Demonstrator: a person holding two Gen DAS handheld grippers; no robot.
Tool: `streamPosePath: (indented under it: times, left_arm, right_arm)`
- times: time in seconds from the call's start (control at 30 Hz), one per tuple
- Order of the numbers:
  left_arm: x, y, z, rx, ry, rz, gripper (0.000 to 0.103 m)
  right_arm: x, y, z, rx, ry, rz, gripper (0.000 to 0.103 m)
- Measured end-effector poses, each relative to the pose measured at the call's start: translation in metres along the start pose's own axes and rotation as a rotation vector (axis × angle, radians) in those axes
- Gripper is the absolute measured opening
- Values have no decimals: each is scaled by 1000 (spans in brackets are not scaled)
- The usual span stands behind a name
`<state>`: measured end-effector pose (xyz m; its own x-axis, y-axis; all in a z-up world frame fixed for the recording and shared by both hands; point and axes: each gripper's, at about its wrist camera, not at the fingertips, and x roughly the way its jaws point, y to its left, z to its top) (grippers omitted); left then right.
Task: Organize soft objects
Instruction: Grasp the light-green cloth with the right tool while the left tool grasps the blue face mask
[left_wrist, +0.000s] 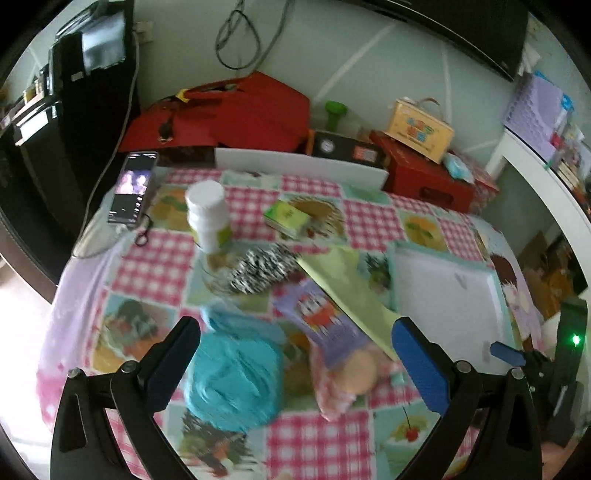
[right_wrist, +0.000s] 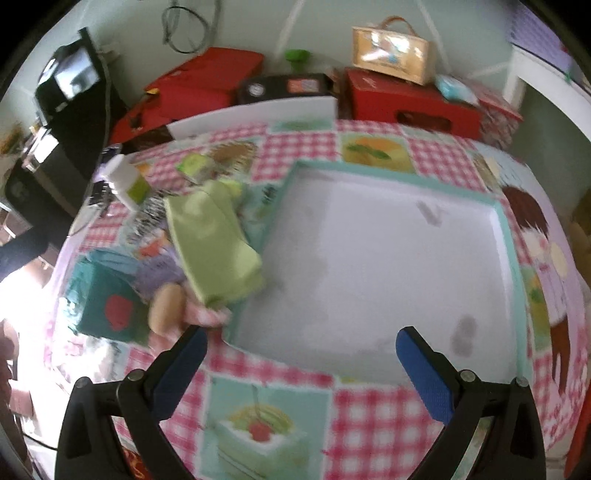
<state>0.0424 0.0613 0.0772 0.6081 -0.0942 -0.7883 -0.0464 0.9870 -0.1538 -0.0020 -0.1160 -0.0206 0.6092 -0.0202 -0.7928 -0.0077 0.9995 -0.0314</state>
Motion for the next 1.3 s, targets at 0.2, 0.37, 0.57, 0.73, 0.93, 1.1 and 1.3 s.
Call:
streamPosePath:
  times: [0.2,0.37,0.57,0.73,0.93,1.1,1.3]
  left_arm:
    - [12,22,23,-28,19,-6,103]
    - [37,33,36,15,166,19,103]
    - [65,44,44,-2,298,62,103]
    - [83,47,40,-10,368,51,103]
    - [109,53,37,-34,449,71,102]
    - [126,58,34,-57,501,79,102]
    - [140,64,31,-88,564,73,82]
  right_arm:
    - [7,38,25,-101,-40,68,103]
    - [25,62,38,-174,-19,89,92]
    - [53,72,48,-188,48,129,78]
    - [72,76,52,-189,97,156,75]
    - [88,79,55,-199,146,175,64]
    - [98,80,55,-201,174,187,52]
    - [101,78,57,-189,188,209,38]
